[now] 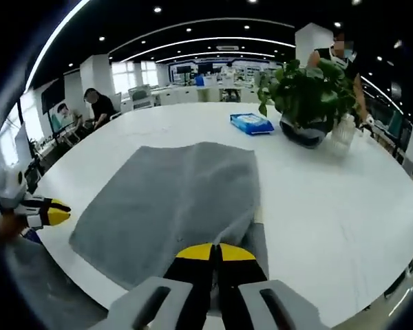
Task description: Open the folded towel by lifting each exposed corner and separating the folded layers until the towel lies flat within the target outline without major curled edges
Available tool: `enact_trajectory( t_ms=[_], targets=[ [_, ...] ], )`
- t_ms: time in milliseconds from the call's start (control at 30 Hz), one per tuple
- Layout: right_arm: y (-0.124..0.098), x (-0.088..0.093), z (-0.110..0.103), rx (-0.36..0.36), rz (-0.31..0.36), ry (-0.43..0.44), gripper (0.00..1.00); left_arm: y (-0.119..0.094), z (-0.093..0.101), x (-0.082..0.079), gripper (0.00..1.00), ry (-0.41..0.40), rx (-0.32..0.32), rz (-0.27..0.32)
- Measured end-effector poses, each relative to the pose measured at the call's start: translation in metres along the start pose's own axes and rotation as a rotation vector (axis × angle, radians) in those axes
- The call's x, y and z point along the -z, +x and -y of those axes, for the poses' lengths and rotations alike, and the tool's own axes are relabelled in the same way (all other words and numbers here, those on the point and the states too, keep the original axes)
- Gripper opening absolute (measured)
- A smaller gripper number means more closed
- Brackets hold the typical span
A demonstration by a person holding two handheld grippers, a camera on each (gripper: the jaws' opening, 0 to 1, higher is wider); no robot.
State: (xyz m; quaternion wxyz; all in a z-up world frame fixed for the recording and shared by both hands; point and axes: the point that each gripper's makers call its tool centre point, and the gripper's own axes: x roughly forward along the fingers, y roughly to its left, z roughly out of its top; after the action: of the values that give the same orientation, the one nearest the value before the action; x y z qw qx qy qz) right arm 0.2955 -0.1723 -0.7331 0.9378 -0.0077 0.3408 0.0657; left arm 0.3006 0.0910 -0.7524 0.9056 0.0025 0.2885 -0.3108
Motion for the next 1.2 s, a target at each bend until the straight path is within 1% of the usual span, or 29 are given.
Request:
enact_trajectory(
  t_ms=[100, 167, 267, 300, 333, 367, 433, 533, 567, 633, 733, 800, 867, 900, 1000, 1067, 1133, 1200],
  targets=[
    [-0.001, -0.011, -0.012, -0.013, 0.015, -0.016, 0.00, 0.002, 0.003, -0.001, 0.09, -0.005, 0.017, -0.001],
    [0.000, -0.017, -0.021, -0.027, 0.035, -0.011, 0.00, 0.002, 0.006, -0.004, 0.09, -0.016, 0.032, 0.006],
    [0.001, -0.024, -0.040, -0.051, 0.062, 0.008, 0.00, 0.002, 0.010, -0.007, 0.09, -0.007, 0.052, 0.015],
    [0.000, -0.026, -0.044, -0.047, 0.067, 0.006, 0.00, 0.001, 0.011, -0.009, 0.09, -0.009, 0.057, 0.020],
    [-0.002, -0.032, -0.051, -0.051, 0.095, -0.008, 0.00, 0.001, 0.013, -0.012, 0.09, -0.020, 0.072, 0.034],
    [-0.003, -0.034, -0.056, -0.057, 0.104, -0.004, 0.00, 0.001, 0.016, -0.014, 0.09, -0.022, 0.087, 0.041],
    [-0.005, -0.036, -0.068, -0.081, 0.119, 0.041, 0.00, 0.002, 0.022, -0.015, 0.09, -0.033, 0.129, 0.040],
    [-0.004, -0.031, -0.079, -0.095, 0.112, 0.053, 0.00, 0.006, 0.026, -0.011, 0.09, -0.067, 0.157, 0.017],
    [-0.005, -0.029, -0.085, -0.108, 0.113, 0.066, 0.00, 0.006, 0.027, -0.012, 0.09, -0.090, 0.165, 0.025],
    [-0.006, -0.027, -0.093, -0.130, 0.115, 0.099, 0.00, 0.005, 0.029, -0.014, 0.09, -0.094, 0.176, 0.036],
    [-0.008, -0.022, -0.103, -0.142, 0.104, 0.109, 0.00, 0.005, 0.034, -0.014, 0.09, -0.101, 0.203, 0.034],
    [-0.010, -0.017, -0.114, -0.166, 0.089, 0.097, 0.00, 0.007, 0.038, -0.011, 0.09, -0.128, 0.225, 0.020],
    [-0.010, -0.012, -0.120, -0.176, 0.079, 0.073, 0.00, 0.007, 0.043, -0.010, 0.09, -0.155, 0.246, 0.017],
    [-0.010, -0.008, -0.125, -0.184, 0.069, 0.043, 0.00, 0.007, 0.045, -0.011, 0.09, -0.159, 0.254, 0.018],
    [-0.010, -0.003, -0.129, -0.189, 0.049, 0.014, 0.00, 0.007, 0.050, -0.012, 0.09, -0.159, 0.274, 0.020],
    [-0.010, -0.006, -0.131, -0.202, 0.055, 0.008, 0.00, 0.009, 0.052, -0.012, 0.09, -0.151, 0.283, 0.011],
    [-0.008, 0.000, -0.138, -0.236, 0.025, 0.018, 0.00, 0.011, 0.052, -0.013, 0.09, -0.155, 0.285, 0.009],
    [-0.007, 0.004, -0.145, -0.260, 0.008, 0.008, 0.00, 0.013, 0.053, -0.015, 0.09, -0.183, 0.299, 0.011]
  ],
)
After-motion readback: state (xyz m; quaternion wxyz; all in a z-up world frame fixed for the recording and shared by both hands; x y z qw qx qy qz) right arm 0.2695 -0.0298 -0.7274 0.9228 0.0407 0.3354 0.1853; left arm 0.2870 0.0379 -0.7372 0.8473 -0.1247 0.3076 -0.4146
